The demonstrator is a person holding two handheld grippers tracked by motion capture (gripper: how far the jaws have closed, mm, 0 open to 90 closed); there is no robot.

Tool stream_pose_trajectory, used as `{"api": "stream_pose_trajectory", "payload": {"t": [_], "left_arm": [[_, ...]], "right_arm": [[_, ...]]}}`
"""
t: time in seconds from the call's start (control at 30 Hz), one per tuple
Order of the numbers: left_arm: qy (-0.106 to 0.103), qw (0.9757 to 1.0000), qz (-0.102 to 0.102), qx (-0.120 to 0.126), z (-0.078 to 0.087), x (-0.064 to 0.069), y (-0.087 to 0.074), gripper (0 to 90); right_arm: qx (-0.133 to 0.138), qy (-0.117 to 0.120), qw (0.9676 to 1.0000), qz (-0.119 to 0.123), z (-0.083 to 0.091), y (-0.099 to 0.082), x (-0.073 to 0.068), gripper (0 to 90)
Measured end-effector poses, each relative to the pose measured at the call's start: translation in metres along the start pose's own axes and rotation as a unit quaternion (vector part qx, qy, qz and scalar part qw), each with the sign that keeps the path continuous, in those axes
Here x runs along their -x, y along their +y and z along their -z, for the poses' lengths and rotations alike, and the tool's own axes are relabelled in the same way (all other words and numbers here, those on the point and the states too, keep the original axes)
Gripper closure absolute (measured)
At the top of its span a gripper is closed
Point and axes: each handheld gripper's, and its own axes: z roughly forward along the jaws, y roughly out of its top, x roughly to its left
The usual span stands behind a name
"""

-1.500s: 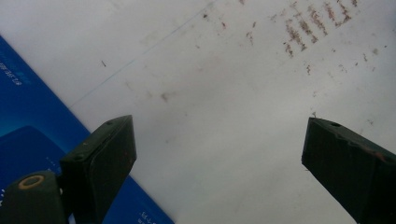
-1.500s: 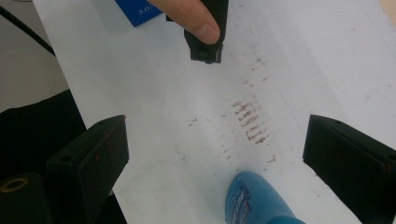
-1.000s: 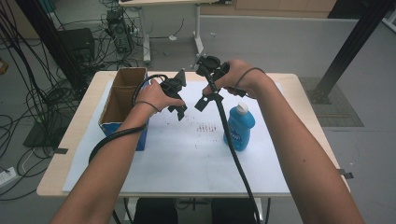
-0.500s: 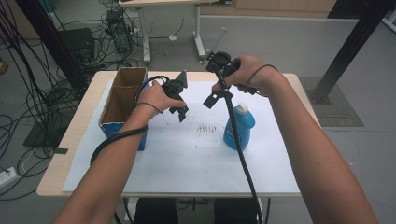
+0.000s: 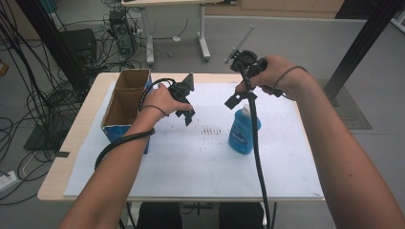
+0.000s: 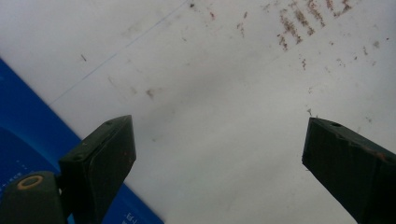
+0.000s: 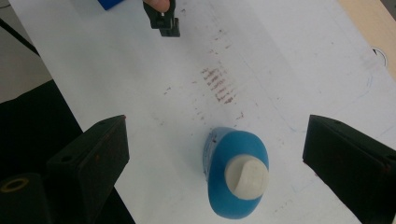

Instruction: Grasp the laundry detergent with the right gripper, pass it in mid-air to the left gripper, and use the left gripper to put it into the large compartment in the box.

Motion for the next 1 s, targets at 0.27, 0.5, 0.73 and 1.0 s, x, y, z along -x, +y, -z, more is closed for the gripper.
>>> {"api": "stream_pose_trajectory", "payload": {"t": [0.27, 0.5, 0.73, 1.0], "left_arm": [[0.001, 1.0, 0.0, -0.002, 0.0, 0.002, 0.001, 10.1], [0.001, 1.0, 0.0, -0.002, 0.002, 0.003, 0.001, 10.1], [0.004, 1.0, 0.001, -0.001, 0.004, 0.003, -0.001, 9.4], [0.005, 1.0, 0.0, 0.0, 0.004, 0.004, -0.001, 9.4]], "right_arm": [[0.003, -0.01, 0.9999, -0.013, 0.009, -0.018, 0.005, 6.5], [-0.001, -0.017, 0.9996, -0.022, 0.016, -0.031, 0.009, 6.5], [-0.002, -0.023, 0.9991, -0.037, 0.021, -0.046, 0.013, 6.5], [-0.002, -0.028, 0.9983, -0.051, 0.026, -0.058, 0.016, 6.5]]}}
